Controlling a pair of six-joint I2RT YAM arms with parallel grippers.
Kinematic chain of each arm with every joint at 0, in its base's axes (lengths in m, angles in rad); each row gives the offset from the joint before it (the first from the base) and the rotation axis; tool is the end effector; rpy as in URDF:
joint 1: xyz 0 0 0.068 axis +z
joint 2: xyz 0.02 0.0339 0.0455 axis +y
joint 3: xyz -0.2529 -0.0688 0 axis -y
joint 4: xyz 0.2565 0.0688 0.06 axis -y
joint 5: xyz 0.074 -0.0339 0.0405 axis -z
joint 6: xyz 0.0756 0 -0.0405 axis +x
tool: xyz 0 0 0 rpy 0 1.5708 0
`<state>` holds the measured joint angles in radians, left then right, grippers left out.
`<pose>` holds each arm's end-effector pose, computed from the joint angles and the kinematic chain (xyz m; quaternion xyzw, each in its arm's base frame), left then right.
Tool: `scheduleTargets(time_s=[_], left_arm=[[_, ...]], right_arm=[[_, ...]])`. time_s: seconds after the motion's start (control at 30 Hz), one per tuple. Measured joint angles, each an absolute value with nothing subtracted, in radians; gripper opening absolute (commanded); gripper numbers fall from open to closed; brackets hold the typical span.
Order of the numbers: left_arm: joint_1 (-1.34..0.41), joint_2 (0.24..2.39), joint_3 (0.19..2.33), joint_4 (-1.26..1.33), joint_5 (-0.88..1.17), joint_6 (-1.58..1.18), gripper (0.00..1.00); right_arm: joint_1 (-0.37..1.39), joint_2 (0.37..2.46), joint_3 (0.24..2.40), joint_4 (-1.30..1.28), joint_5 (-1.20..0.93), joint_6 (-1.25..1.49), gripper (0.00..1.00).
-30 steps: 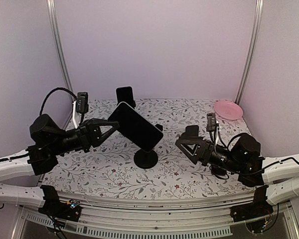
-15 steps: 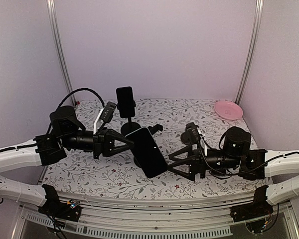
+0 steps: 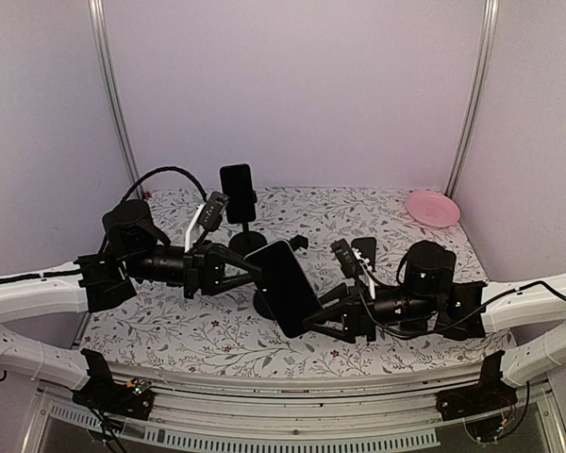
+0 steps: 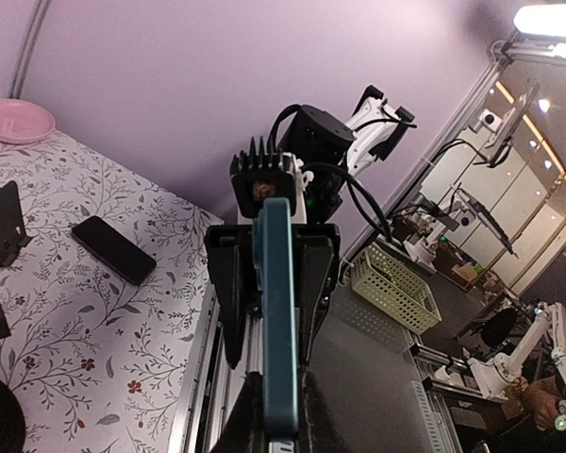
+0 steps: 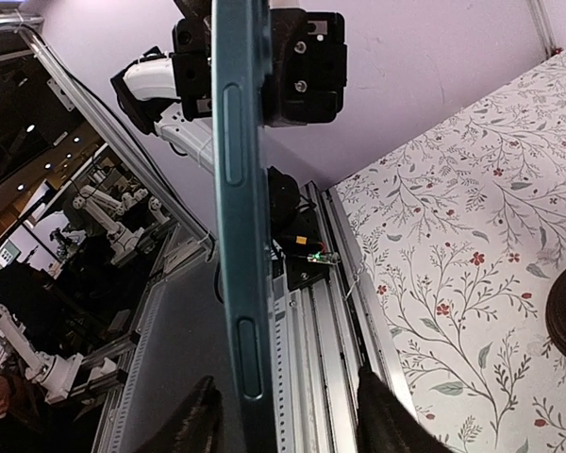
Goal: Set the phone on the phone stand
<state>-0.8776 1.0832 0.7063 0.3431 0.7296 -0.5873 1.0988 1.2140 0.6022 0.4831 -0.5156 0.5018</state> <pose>0.1481 -0.2571 0.2939 0.3425 0.6287 -0.6249 0.3113 0.1099 0.2973 0.2343 -0.3745 0.6447 0.5914 0.3072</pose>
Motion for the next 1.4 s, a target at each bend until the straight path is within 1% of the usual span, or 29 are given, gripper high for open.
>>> scheduleTargets(time_s=[0.07, 0.1, 0.17, 0.2, 0.23, 0.33, 0.37, 0.43, 0.5, 0.57, 0.67, 0.73, 1.03, 1.13, 1.2, 1.23, 1.27, 1.3, 1.33, 1.4], left_arm=[[-0.877, 1.092, 0.706, 0.375, 0.729, -0.600, 0.00], [-0.877, 1.096, 0.706, 0.385, 0.730, -0.604, 0.05], [-0.875, 1.105, 0.705, 0.409, 0.726, -0.620, 0.23], [-0.873, 1.108, 0.704, 0.428, 0.725, -0.625, 0.34], [-0.872, 1.111, 0.699, 0.462, 0.724, -0.645, 0.41], [-0.871, 1.113, 0.671, 0.564, 0.710, -0.691, 0.45], [-0.872, 1.115, 0.657, 0.598, 0.701, -0.705, 0.45], [-0.872, 1.122, 0.635, 0.657, 0.681, -0.736, 0.39], [-0.877, 1.138, 0.615, 0.718, 0.654, -0.765, 0.37], [-0.884, 1.156, 0.598, 0.777, 0.619, -0.785, 0.32], [-0.891, 1.181, 0.583, 0.836, 0.568, -0.807, 0.31], [-0.897, 1.191, 0.574, 0.875, 0.534, -0.818, 0.26], [-0.919, 1.208, 0.572, 0.964, 0.469, -0.826, 0.19], [-0.923, 1.224, 0.575, 0.971, 0.472, -0.825, 0.13], [-0.926, 1.237, 0.579, 0.977, 0.479, -0.824, 0.07], [-0.927, 1.241, 0.581, 0.978, 0.483, -0.824, 0.01], [-0.929, 1.244, 0.582, 0.980, 0.485, -0.825, 0.00], [-0.929, 1.245, 0.582, 0.979, 0.484, -0.827, 0.00], [-0.929, 1.245, 0.582, 0.977, 0.484, -0.822, 0.00], [-0.929, 1.245, 0.582, 0.971, 0.481, -0.820, 0.00]], right_arm=[[1.099, 1.220, 0.603, 0.508, -0.516, 0.513, 0.04], [1.099, 1.221, 0.603, 0.521, -0.516, 0.518, 0.02], [1.099, 1.221, 0.604, 0.545, -0.519, 0.528, 0.02], [1.099, 1.221, 0.604, 0.556, -0.517, 0.535, 0.02], [1.100, 1.224, 0.604, 0.567, -0.517, 0.543, 0.02], [1.100, 1.242, 0.604, 0.617, -0.504, 0.567, 0.02], [1.100, 1.251, 0.604, 0.642, -0.499, 0.576, 0.02], [1.100, 1.274, 0.604, 0.694, -0.490, 0.593, 0.02], [1.102, 1.296, 0.604, 0.738, -0.480, 0.607, 0.02], [1.107, 1.327, 0.614, 0.779, -0.469, 0.615, 0.02], [1.118, 1.364, 0.631, 0.817, -0.458, 0.622, 0.02], [1.126, 1.381, 0.635, 0.841, -0.450, 0.626, 0.02], [1.132, 1.391, 0.638, 0.862, -0.428, 0.627, 0.02], [1.132, 1.398, 0.656, 0.844, -0.433, 0.624, 0.02], [1.131, 1.401, 0.663, 0.834, -0.432, 0.624, 0.02], [1.131, 1.402, 0.664, 0.833, -0.431, 0.625, 0.02], [1.131, 1.403, 0.664, 0.830, -0.430, 0.625, 0.02], [1.131, 1.403, 0.664, 0.830, -0.429, 0.623, 0.05], [1.130, 1.403, 0.664, 0.826, -0.421, 0.620, 0.12], [1.128, 1.403, 0.664, 0.820, -0.421, 0.614, 0.32]])
